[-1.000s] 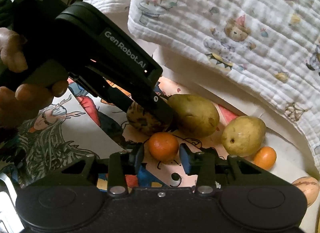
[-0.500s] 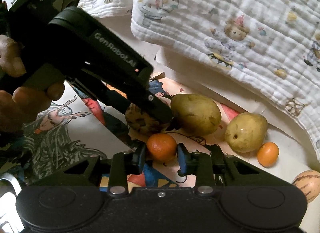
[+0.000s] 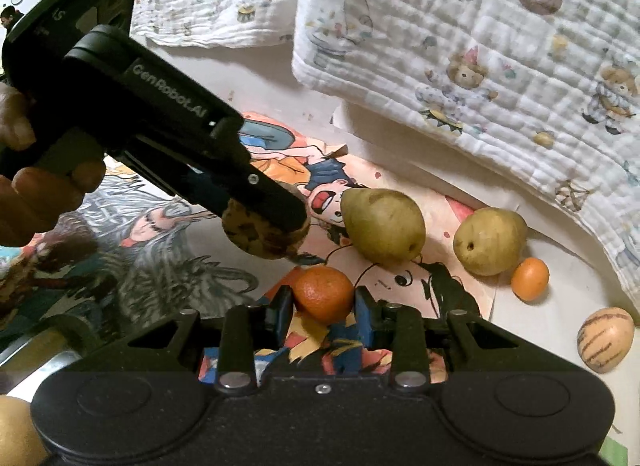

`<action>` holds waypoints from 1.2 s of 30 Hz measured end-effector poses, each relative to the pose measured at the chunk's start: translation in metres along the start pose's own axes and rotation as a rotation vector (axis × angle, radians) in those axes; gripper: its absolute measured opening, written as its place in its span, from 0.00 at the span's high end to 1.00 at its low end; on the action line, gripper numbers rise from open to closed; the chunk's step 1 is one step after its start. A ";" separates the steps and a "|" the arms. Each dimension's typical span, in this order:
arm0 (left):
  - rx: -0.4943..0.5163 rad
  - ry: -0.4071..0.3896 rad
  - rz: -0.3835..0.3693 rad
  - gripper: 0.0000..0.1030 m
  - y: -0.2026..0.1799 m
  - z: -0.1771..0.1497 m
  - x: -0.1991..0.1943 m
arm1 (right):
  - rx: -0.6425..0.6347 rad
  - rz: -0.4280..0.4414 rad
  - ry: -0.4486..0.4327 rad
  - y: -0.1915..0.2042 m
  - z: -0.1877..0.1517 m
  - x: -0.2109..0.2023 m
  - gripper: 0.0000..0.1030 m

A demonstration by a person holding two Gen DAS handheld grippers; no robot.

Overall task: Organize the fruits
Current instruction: 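Carry striped fruit and tangerine over the metal tray and open both tools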

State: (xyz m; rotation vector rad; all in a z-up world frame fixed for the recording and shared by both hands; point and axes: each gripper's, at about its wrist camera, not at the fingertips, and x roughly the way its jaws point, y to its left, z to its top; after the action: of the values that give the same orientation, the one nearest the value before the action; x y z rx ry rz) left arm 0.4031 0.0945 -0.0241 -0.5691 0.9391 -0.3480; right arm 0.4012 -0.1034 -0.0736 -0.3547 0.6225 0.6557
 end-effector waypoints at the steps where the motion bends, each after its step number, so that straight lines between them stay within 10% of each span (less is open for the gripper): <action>1: 0.001 -0.002 0.001 0.48 0.000 -0.003 -0.004 | 0.001 0.002 -0.004 0.001 -0.001 -0.004 0.66; 36: 0.121 0.025 0.046 0.48 -0.013 -0.122 -0.099 | 0.015 0.049 -0.025 0.074 -0.071 -0.125 0.66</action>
State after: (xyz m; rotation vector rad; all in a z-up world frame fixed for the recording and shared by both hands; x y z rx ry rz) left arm 0.2469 0.0978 -0.0079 -0.4330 0.9465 -0.3689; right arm 0.2444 -0.1403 -0.0562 -0.3176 0.6136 0.7011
